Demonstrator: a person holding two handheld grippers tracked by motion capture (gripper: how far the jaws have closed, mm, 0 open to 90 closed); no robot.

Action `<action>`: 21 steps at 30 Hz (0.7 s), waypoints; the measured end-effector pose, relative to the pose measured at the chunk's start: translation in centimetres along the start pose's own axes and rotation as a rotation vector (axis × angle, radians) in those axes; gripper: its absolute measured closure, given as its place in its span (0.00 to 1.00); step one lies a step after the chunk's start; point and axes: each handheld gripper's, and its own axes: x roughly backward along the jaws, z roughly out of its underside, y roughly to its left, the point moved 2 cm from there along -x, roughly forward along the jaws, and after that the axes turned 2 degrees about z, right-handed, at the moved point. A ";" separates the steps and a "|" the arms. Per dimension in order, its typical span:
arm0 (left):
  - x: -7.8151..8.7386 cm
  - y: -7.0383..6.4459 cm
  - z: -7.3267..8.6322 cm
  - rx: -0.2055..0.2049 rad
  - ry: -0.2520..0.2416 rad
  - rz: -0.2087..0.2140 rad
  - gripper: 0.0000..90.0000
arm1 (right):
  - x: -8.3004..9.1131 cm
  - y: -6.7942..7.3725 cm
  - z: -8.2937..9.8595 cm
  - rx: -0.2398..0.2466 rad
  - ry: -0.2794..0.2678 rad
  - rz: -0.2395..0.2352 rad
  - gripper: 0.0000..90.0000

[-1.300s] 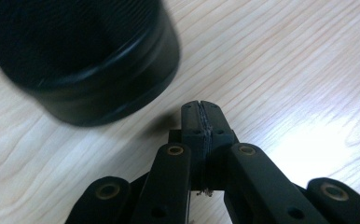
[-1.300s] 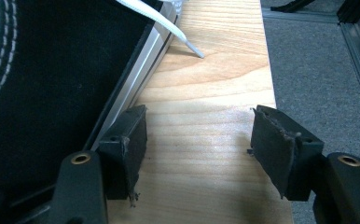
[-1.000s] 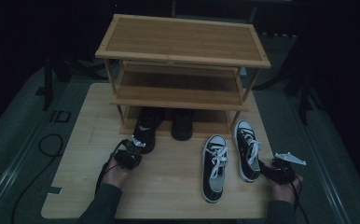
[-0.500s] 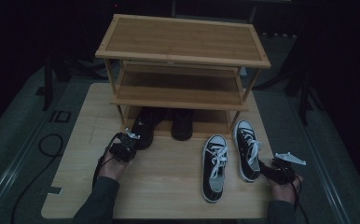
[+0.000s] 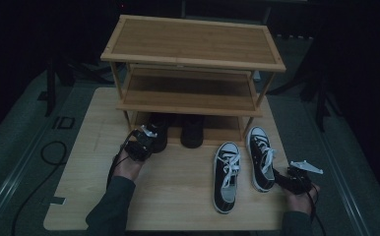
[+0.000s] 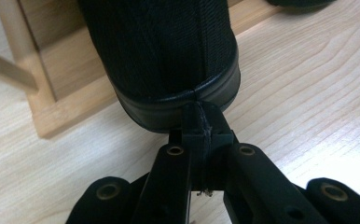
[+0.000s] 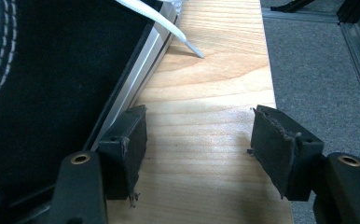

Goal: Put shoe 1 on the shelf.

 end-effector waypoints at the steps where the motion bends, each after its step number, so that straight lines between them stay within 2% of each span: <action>1: -0.1 -0.1 0.0 -0.006 0.004 0.002 1.00 | 0.0 0.0 0.0 0.000 0.000 0.000 0.39; 5: -0.6 -0.2 0.6 0.005 0.020 0.022 1.00 | 0.0 0.0 0.0 0.000 0.000 0.000 0.39; 9: -1.7 -0.6 1.4 -0.007 0.069 0.035 1.00 | 0.0 0.0 0.0 0.000 0.000 0.000 0.39; 12: -2.5 -0.6 1.7 0.002 0.091 0.035 1.00 | 0.0 0.0 0.0 0.000 0.000 0.000 0.39; 18: -2.7 0.5 1.4 0.059 0.081 0.023 1.00 | 0.0 0.0 0.0 0.000 0.000 0.000 0.39; 21: -2.8 0.9 1.3 0.061 0.090 0.004 1.00 | 0.0 0.0 0.0 0.000 0.000 0.000 0.39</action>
